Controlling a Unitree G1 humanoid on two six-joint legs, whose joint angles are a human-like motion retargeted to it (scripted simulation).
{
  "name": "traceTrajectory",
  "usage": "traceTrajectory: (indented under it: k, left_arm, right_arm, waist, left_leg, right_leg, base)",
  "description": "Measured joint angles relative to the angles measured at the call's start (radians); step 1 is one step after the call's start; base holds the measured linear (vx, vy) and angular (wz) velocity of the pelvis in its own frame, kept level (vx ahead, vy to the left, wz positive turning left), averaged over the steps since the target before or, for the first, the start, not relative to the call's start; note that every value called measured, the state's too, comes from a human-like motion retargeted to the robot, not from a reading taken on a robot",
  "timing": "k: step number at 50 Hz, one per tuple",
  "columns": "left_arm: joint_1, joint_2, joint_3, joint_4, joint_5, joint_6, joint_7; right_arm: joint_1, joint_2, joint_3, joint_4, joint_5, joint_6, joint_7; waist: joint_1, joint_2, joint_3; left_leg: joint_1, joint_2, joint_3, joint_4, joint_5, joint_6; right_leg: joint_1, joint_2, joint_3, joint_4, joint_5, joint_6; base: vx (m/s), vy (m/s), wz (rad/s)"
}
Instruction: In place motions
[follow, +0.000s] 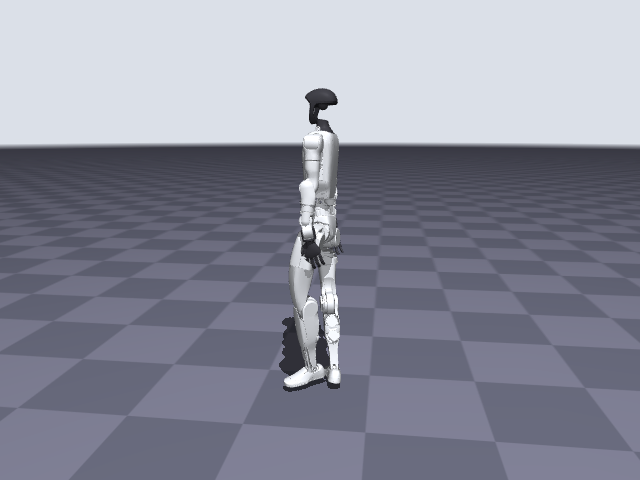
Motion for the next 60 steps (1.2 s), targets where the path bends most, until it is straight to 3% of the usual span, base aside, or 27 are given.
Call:
traceTrajectory:
  k: [3, 5, 6, 8, 10, 12, 15, 17, 24, 27, 28, 29, 30, 31, 34, 40, 53, 60]
  left_arm:
    - [0.007, 0.002, 0.027, 0.003, -0.023, -0.007, 0.013]
    - [0.016, -0.004, 0.038, 0.015, -0.047, -0.011, 0.014]
    - [0.016, -0.006, 0.042, 0.030, -0.061, -0.008, 0.014]
    - [0.010, -0.012, 0.045, 0.056, -0.084, 0.001, 0.027]
    - [-0.002, -0.021, 0.052, 0.057, -0.090, 0.001, 0.040]
    - [-0.008, -0.017, 0.039, 0.042, -0.072, -0.005, 0.015]
    - [-0.016, -0.004, 0.014, 0.039, -0.010, 0.007, -0.014]
    - [-0.020, 0.002, -0.007, 0.033, 0.016, 0.012, 0.004]
    - [-0.018, 0.026, -0.038, 0.030, 0.065, 0.023, -0.029]
    - [-0.020, 0.028, -0.018, 0.047, 0.060, 0.030, -0.021]
    - [-0.016, 0.028, -0.005, 0.050, 0.055, 0.029, -0.016]
    - [-0.014, 0.027, 0.007, 0.052, 0.052, 0.030, -0.015]
    - [-0.014, 0.026, 0.017, 0.054, 0.049, 0.033, -0.016]
    - [-0.014, 0.016, 0.022, 0.063, 0.037, 0.036, -0.011]
    - [-0.013, -0.009, 0.035, 0.088, -0.017, 0.022, 0.019]
    - [0.012, -0.018, 0.030, 0.085, -0.012, -0.001, 0.009]
    - [0.009, -0.003, 0.019, 0.108, 0.002, 0.006, 0.011]
    - [-0.014, -0.026, -0.017, 0.084, 0.004, 0.002, 0.007]
  right_arm:
    - [0.029, 0.006, -0.038, 0.008, -0.020, -0.002, -0.007]
    - [0.051, 0.000, -0.061, 0.019, -0.022, 0.000, -0.013]
    - [0.059, -0.002, -0.066, 0.028, -0.013, 0.003, -0.014]
    - [0.071, -0.008, -0.072, 0.040, 0.026, 0.004, -0.012]
    - [0.062, -0.021, -0.060, 0.039, 0.077, -0.010, 0.008]
    - [0.040, -0.026, -0.053, 0.027, 0.082, -0.009, 0.034]
    - [0.019, -0.018, -0.051, 0.003, 0.073, 0.000, 0.032]
    - [0.009, -0.011, -0.037, -0.021, 0.086, -0.021, 0.035]
    - [-0.030, -0.002, 0.031, -0.106, -0.017, -0.040, 0.062]
    - [-0.034, 0.001, 0.051, -0.125, -0.042, -0.049, 0.063]
    - [-0.032, 0.004, 0.057, -0.126, -0.047, -0.052, 0.068]
    - [-0.031, 0.007, 0.056, -0.123, -0.054, -0.050, 0.075]
    - [-0.030, 0.011, 0.050, -0.118, -0.061, -0.047, 0.084]
    - [-0.027, 0.013, 0.039, -0.111, -0.063, -0.042, 0.093]
    - [-0.024, 0.015, 0.008, -0.098, -0.051, -0.038, 0.097]
    - [-0.035, 0.008, 0.022, -0.093, -0.040, -0.037, 0.074]
    - [-0.033, 0.003, 0.016, -0.097, -0.073, -0.041, 0.079]
    - [-0.030, -0.010, -0.018, -0.091, -0.038, -0.036, 0.066]
  waist:
    - [0.026, 0.000, -0.026]
    - [0.030, 0.006, -0.053]
    - [0.043, 0.024, -0.065]
    - [0.054, 0.092, -0.061]
    - [0.042, 0.159, -0.015]
    - [-0.024, 0.181, 0.014]
    - [-0.069, 0.194, 0.022]
    - [-0.054, 0.182, 0.037]
    - [-0.097, 0.129, 0.083]
    - [-0.128, 0.073, 0.116]
    - [-0.122, 0.059, 0.118]
    - [-0.113, 0.045, 0.116]
    - [-0.102, 0.032, 0.112]
    - [-0.073, 0.032, 0.100]
    - [-0.006, 0.024, 0.066]
    - [-0.066, 0.042, 0.059]
    - [-0.058, 0.007, 0.071]
    - [0.070, -0.014, 0.108]
  left_leg:
    - [0.029, -0.050, -0.114, -0.075, -0.014, -0.033]
    - [0.010, -0.087, -0.211, -0.108, -0.007, -0.004]
    - [-0.005, -0.064, -0.247, -0.105, 0.001, 0.007]
    - [-0.005, -0.011, -0.341, -0.100, -0.001, 0.024]
    - [0.030, 0.036, -0.440, -0.107, 0.004, 0.020]
    - [0.027, 0.011, -0.557, -0.104, 0.004, 0.046]
    - [-0.013, 0.001, -0.687, -0.085, 0.023, 0.057]
    - [-0.014, -0.011, -0.719, -0.084, 0.026, 0.066]
    - [0.032, -0.089, -0.872, -0.132, 0.042, 0.076]
    - [0.093, -0.157, -0.947, -0.163, 0.046, 0.071]
    - [0.112, -0.164, -0.954, -0.174, 0.046, 0.066]
    - [0.122, -0.174, -0.966, -0.180, 0.045, 0.063]
    - [0.127, -0.185, -0.982, -0.183, 0.045, 0.061]
    - [0.120, -0.181, -0.990, -0.182, 0.044, 0.059]
    - [0.085, -0.177, -0.986, -0.173, 0.041, 0.058]
    - [0.049, -0.167, -1.059, -0.136, 0.030, 0.043]
    - [0.021, -0.178, -0.999, -0.026, -0.011, 0.014]
    - [0.068, -0.273, -1.241, 0.000, -0.084, 0.056]
  right_leg:
    - [0.041, 0.033, -0.076, 0.009, 0.031, 0.023]
    - [0.073, 0.035, -0.130, 0.036, 0.094, 0.027]
    - [0.080, 0.025, -0.105, 0.084, 0.150, 0.010]
    - [0.082, -0.012, -0.011, 0.262, 0.260, -0.058]
    - [0.033, -0.103, 0.168, 0.556, 0.322, -0.149]
    - [-0.053, -0.128, 0.332, 0.722, 0.340, -0.133]
    - [-0.201, 0.002, 0.630, 0.742, 0.340, -0.039]
    - [-0.242, 0.069, 0.751, 0.683, 0.329, -0.051]
    - [-0.301, 0.116, 0.999, 0.326, 0.083, -0.183]
    - [-0.281, 0.137, 1.179, 0.147, 0.100, -0.173]
    - [-0.268, 0.180, 1.308, 0.152, 0.069, -0.163]
    - [-0.264, 0.145, 1.228, 0.157, 0.060, -0.156]
    - [-0.265, 0.070, 1.043, 0.163, 0.063, -0.150]
    - [-0.255, 0.062, 0.995, 0.154, 0.053, -0.153]
    - [-0.236, 0.064, 0.963, 0.104, 0.049, -0.164]
    - [-0.198, 0.075, 0.888, 0.059, 0.033, -0.156]
    - [-0.232, 0.044, 0.932, 0.092, 0.056, -0.127]
    - [-0.313, 0.046, 1.160, 0.122, 0.131, -0.114]
  base:
    - [-0.10, 0.21, 2.54]
    - [0.04, 0.32, 2.23]
    - [0.10, 0.33, 1.80]
    - [0.08, 0.32, 1.74]
    - [-0.03, 0.30, 2.19]
    - [-0.08, 0.17, 2.79]
    - [-0.02, 0.10, 2.09]
    - [-0.01, 0.06, 1.26]
    - [0.08, -0.05, 1.58]
    - [0.23, -0.14, 1.80]
    - [0.28, -0.13, 1.24]
    - [0.29, -0.12, 1.02]
    - [0.29, -0.13, 0.78]
    - [0.28, -0.14, 0.48]
    - [0.17, -0.13, 0.42]
    - [0.12, -0.10, 0.90]
    - [0.03, -0.02, -0.21]
    - [-0.10, 0.21, -2.09]
